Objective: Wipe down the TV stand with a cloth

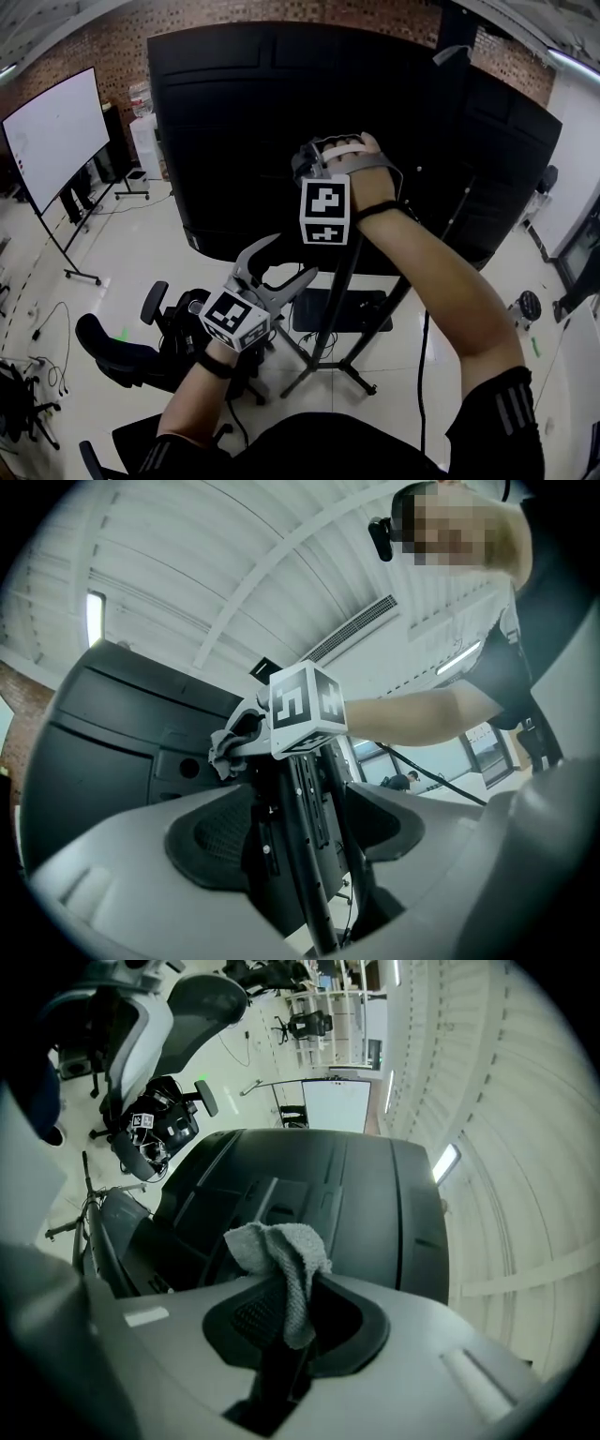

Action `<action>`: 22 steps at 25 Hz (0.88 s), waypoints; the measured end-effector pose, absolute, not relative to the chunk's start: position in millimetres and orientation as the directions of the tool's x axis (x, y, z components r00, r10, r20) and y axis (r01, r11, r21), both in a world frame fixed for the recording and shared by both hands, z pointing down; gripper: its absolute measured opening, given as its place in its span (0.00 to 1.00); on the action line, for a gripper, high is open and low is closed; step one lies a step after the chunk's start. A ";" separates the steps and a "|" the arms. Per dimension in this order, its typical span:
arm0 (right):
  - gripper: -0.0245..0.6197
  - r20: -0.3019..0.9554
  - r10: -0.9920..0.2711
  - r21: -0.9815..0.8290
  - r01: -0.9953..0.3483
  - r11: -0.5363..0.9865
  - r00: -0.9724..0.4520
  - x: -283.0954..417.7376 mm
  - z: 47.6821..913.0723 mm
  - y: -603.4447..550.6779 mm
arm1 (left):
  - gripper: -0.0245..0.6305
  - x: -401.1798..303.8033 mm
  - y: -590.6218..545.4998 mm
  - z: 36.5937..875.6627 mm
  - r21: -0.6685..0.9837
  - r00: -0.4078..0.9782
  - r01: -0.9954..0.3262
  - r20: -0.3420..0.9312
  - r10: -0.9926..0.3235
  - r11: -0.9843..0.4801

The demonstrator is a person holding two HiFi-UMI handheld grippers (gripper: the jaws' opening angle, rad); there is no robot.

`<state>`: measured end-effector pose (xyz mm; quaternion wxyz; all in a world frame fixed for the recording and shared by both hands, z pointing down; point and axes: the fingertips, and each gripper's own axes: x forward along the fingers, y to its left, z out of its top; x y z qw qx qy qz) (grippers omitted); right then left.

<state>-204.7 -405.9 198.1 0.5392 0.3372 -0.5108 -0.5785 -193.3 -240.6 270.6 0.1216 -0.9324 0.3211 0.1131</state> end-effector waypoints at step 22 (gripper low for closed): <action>0.13 0.143 -0.917 0.967 0.250 0.050 -0.371 -280.3 207.6 -397.3 | 0.56 -245.1 -250.2 279.1 -0.141 0.710 -0.697 -0.269 -0.651 -0.703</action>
